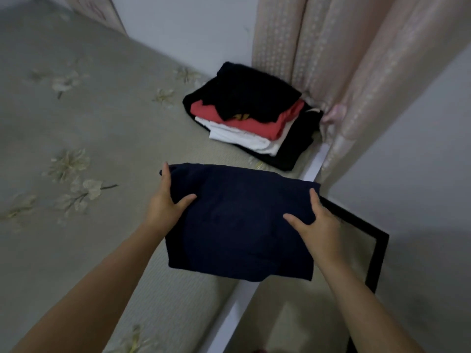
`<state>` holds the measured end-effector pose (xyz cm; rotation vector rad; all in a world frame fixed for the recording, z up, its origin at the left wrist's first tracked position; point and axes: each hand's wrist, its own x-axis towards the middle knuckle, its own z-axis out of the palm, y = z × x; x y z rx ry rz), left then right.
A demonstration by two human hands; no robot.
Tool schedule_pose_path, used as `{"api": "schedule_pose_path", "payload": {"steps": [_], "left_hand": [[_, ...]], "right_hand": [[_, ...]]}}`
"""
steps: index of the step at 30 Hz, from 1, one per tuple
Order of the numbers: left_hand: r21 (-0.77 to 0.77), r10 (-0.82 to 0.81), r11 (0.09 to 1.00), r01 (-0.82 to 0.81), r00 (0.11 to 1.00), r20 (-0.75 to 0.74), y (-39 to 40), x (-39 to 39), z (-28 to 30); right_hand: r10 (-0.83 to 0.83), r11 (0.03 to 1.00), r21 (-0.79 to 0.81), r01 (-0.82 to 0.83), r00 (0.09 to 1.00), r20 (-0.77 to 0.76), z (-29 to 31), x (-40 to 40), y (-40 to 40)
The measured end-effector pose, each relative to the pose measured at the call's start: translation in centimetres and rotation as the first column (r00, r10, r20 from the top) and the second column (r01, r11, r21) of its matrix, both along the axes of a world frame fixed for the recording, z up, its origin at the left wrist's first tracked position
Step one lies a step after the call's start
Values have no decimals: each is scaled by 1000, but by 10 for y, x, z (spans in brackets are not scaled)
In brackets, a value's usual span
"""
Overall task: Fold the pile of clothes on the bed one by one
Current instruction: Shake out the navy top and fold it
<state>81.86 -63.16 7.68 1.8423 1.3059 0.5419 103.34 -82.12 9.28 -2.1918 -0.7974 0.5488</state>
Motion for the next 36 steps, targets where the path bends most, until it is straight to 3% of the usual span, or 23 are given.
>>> {"api": "schedule_pose_path", "payload": {"steps": [8, 16, 21, 23, 25, 28, 31, 34, 36], "left_hand": [[173, -5, 985, 13, 999, -47, 84, 113, 54], [227, -35, 973, 33, 999, 7, 247, 211, 109], [237, -114, 969, 76, 982, 152, 353, 264, 135], [211, -90, 975, 66, 990, 107, 385, 277, 121], [177, -16, 983, 40, 991, -136, 398, 283, 87], [102, -70, 982, 158, 812, -579, 372, 278, 17], [-104, -269, 955, 277, 668, -694, 335, 273, -35], [-199, -291, 956, 214, 630, -720, 313, 266, -49], [-158, -247, 968, 195, 629, -737, 301, 258, -43]], "right_hand": [[14, 998, 68, -19, 998, 64, 45, 106, 76], [-17, 981, 193, -26, 976, 215, 104, 187, 225], [-143, 942, 321, 96, 982, 125, 112, 221, 305], [-192, 930, 334, 156, 978, 79, 89, 226, 326], [-177, 971, 177, 162, 982, 71, 54, 226, 337], [-55, 949, -310, 49, 998, -10, -1, 220, 338], [10, 888, -459, -18, 1000, -20, -25, 224, 338], [104, 854, -520, -35, 989, 105, -26, 229, 339], [150, 849, -528, -34, 972, 180, -20, 227, 339]]}}
